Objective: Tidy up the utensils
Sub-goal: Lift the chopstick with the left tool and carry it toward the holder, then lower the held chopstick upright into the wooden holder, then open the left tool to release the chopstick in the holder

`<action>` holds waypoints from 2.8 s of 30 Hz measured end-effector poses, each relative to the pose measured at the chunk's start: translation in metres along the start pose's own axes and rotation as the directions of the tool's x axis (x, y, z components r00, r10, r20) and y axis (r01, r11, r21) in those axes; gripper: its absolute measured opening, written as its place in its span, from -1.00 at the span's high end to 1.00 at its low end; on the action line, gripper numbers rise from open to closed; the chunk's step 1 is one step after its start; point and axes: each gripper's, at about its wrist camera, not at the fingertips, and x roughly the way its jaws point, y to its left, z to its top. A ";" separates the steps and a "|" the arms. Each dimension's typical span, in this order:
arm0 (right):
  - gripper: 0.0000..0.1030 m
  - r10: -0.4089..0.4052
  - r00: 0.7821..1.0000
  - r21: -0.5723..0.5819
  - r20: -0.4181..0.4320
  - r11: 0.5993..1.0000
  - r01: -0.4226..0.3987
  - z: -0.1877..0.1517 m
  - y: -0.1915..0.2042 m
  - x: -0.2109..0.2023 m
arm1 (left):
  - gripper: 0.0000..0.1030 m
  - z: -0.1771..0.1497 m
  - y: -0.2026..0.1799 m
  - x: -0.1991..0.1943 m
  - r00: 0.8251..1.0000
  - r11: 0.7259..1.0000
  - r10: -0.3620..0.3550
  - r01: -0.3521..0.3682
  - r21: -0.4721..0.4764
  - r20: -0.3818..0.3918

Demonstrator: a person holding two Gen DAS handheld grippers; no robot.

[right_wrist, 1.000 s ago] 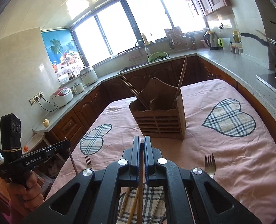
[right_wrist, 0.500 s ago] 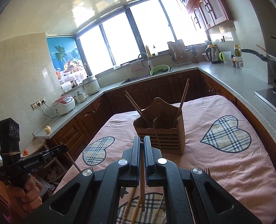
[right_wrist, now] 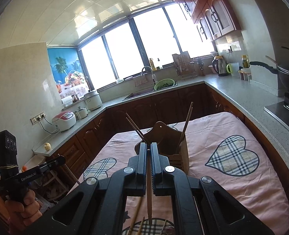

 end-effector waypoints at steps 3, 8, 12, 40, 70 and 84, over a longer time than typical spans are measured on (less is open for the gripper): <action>0.93 -0.005 1.000 -0.004 0.020 1.000 0.005 0.008 -0.001 0.001 | 0.95 0.007 0.000 0.004 1.000 1.000 -0.001 0.001 0.003 0.016; 0.93 -0.012 0.999 -0.009 0.052 1.000 0.013 0.022 -0.003 0.005 | 0.95 0.020 0.000 0.011 0.999 1.000 0.005 -0.005 0.011 0.040; 0.93 -0.018 0.997 -0.014 0.072 1.000 0.019 0.034 -0.006 0.010 | 0.95 0.032 -0.001 0.017 0.998 1.000 0.003 -0.004 0.017 0.062; 0.93 -0.100 0.971 0.025 0.217 0.995 0.097 0.114 -0.040 0.075 | 0.95 0.098 -0.001 0.165 0.987 1.000 0.005 -0.005 -0.001 0.158; 0.93 -0.169 0.982 0.137 0.087 0.978 0.156 0.041 -0.082 0.142 | 0.93 0.066 0.042 0.302 1.000 0.991 0.020 -0.019 -0.129 0.011; 0.16 -0.160 0.984 0.165 0.080 0.975 0.146 0.044 -0.085 0.139 | -0.07 0.057 0.053 0.283 0.999 0.986 0.032 -0.030 -0.167 0.012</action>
